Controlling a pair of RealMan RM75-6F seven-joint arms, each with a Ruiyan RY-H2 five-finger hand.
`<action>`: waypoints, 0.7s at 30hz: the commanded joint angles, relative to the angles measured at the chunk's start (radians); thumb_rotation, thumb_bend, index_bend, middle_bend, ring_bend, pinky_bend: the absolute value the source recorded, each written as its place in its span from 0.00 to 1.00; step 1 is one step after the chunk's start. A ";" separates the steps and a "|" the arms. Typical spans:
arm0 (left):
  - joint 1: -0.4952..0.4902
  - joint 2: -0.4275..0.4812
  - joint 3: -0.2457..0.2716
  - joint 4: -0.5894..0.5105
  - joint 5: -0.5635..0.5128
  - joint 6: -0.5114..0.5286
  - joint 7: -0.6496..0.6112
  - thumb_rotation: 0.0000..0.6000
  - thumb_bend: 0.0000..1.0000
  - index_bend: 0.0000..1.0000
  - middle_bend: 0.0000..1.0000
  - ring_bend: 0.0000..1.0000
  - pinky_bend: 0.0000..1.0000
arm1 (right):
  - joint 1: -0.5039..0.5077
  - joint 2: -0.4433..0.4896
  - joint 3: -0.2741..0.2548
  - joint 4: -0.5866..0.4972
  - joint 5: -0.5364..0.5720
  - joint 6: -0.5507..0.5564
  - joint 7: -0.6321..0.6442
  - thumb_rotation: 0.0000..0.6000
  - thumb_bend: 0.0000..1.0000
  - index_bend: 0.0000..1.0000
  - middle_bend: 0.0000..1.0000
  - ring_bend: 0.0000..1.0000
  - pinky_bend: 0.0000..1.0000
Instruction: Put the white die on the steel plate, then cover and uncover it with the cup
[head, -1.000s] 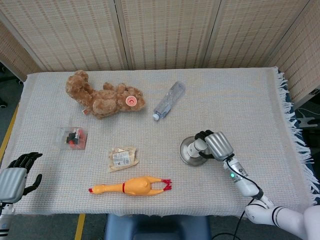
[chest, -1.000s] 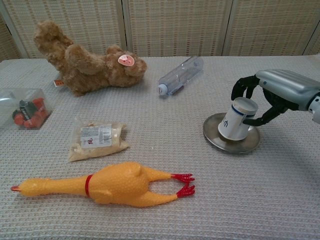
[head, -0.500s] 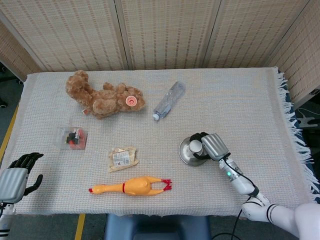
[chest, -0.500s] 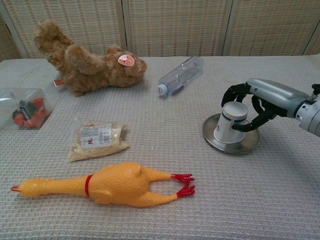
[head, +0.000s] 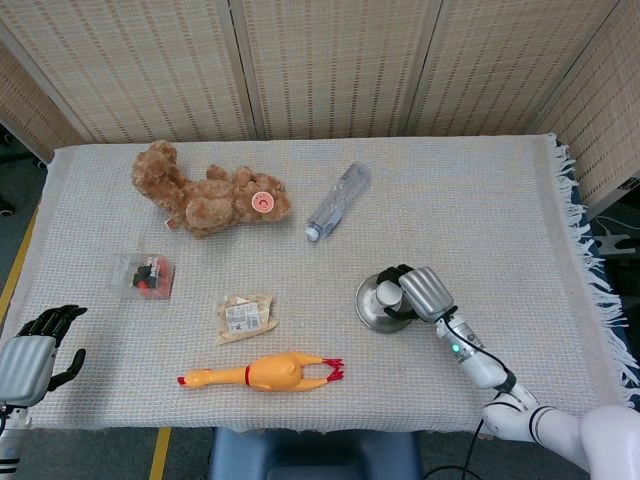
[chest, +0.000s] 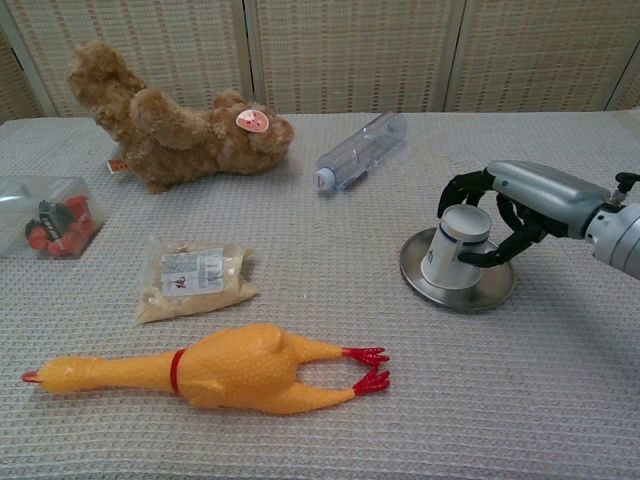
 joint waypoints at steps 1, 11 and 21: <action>0.000 0.000 0.000 0.000 0.000 0.000 0.001 1.00 0.40 0.20 0.18 0.17 0.31 | -0.004 -0.062 0.017 0.117 -0.007 0.061 -0.073 1.00 0.13 0.45 0.43 0.37 0.72; -0.002 -0.002 0.001 -0.001 0.000 -0.003 0.007 1.00 0.40 0.20 0.18 0.17 0.31 | 0.002 0.023 -0.018 -0.057 0.010 -0.062 0.231 1.00 0.13 0.45 0.43 0.37 0.72; -0.001 -0.001 0.001 -0.001 0.001 -0.003 0.005 1.00 0.40 0.20 0.18 0.17 0.31 | -0.003 0.013 -0.009 -0.027 -0.002 -0.011 0.060 1.00 0.13 0.46 0.43 0.37 0.72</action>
